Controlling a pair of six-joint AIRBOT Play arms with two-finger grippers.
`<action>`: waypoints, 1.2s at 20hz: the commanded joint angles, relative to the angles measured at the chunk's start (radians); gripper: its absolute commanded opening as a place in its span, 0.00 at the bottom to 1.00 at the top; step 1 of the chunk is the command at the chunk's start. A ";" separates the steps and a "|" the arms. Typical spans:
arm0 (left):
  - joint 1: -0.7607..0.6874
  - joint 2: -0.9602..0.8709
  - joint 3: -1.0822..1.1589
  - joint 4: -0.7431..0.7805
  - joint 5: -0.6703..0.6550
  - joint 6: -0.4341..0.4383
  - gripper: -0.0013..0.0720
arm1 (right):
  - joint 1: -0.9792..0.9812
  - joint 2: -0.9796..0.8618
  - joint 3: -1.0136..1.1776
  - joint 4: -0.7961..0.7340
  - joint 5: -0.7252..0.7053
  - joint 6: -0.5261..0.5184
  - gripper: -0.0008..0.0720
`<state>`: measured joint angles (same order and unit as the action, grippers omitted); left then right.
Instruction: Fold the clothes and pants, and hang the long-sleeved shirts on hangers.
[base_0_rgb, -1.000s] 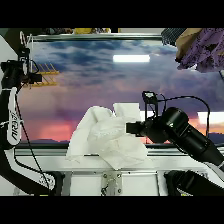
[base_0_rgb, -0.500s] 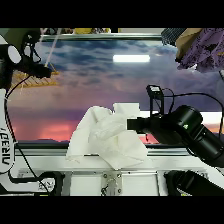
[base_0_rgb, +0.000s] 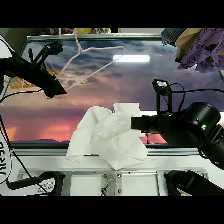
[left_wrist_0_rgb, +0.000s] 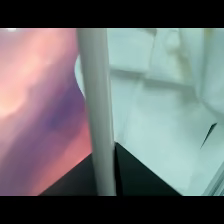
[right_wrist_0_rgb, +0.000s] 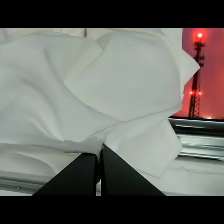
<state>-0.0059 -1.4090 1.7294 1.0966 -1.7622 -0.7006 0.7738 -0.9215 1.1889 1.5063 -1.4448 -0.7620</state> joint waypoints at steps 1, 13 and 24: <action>0.008 0.004 0.000 -0.027 -0.071 0.261 0.05 | 0.000 0.001 0.018 -0.016 -0.026 -0.001 0.04; 0.153 0.126 -0.343 -0.286 -0.069 0.665 0.05 | -0.150 -0.022 0.151 -0.097 -0.156 -0.101 0.04; 0.142 0.423 -0.729 -0.286 -0.023 0.674 0.05 | -0.248 -0.073 0.161 -0.101 -0.179 -0.185 0.04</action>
<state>0.1371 -1.0565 1.0855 0.8108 -1.8050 -0.0284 0.5358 -0.9886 1.3491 1.4082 -1.6203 -0.9337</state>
